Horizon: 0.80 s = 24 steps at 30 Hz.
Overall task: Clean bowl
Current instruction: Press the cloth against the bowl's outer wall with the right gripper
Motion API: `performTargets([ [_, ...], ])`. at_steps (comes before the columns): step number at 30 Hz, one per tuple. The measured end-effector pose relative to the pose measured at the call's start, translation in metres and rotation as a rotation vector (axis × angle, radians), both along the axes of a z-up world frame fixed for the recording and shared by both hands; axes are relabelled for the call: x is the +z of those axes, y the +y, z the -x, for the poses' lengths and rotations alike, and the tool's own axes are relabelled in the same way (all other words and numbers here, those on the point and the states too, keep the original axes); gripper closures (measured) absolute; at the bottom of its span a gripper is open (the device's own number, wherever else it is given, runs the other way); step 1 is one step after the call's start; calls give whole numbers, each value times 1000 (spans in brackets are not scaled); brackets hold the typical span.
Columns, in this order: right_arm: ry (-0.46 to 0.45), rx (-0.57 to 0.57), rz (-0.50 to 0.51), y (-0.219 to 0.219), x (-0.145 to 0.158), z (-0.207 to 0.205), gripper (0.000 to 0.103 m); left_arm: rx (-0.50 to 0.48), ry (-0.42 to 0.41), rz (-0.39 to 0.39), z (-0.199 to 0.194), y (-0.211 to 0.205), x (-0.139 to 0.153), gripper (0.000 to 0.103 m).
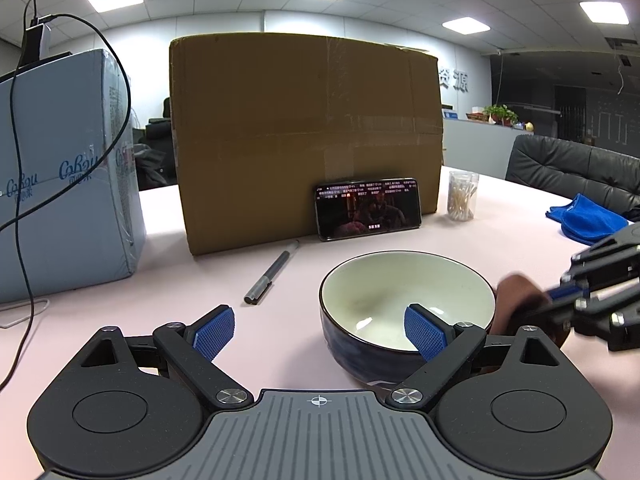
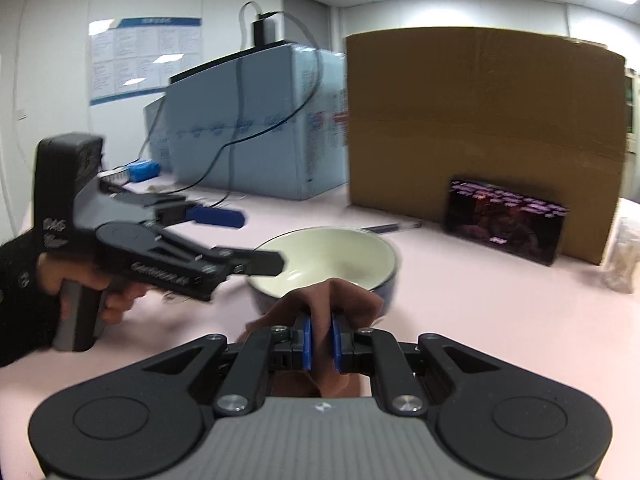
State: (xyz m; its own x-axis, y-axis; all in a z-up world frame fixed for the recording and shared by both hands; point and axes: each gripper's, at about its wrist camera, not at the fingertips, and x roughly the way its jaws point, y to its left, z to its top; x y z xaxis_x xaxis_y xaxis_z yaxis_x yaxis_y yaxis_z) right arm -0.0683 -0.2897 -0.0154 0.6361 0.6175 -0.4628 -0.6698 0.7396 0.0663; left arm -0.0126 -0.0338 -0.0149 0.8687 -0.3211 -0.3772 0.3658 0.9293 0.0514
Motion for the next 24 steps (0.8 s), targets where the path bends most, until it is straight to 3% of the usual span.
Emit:
performTargets([
  [4,-10,44,1,6,3,4,91,0,1,2,0,0,0,9],
  [11,-25,-37,22,-3,6,-3,91,-3,-1,2,0,0,0,9],
  [19,-6,31,10,6,2,3,91,-2,-1,3,1,0,0,9],
  [24,-15,6,19,4,3,1,91,-2,-4,2,0,1,0,9],
])
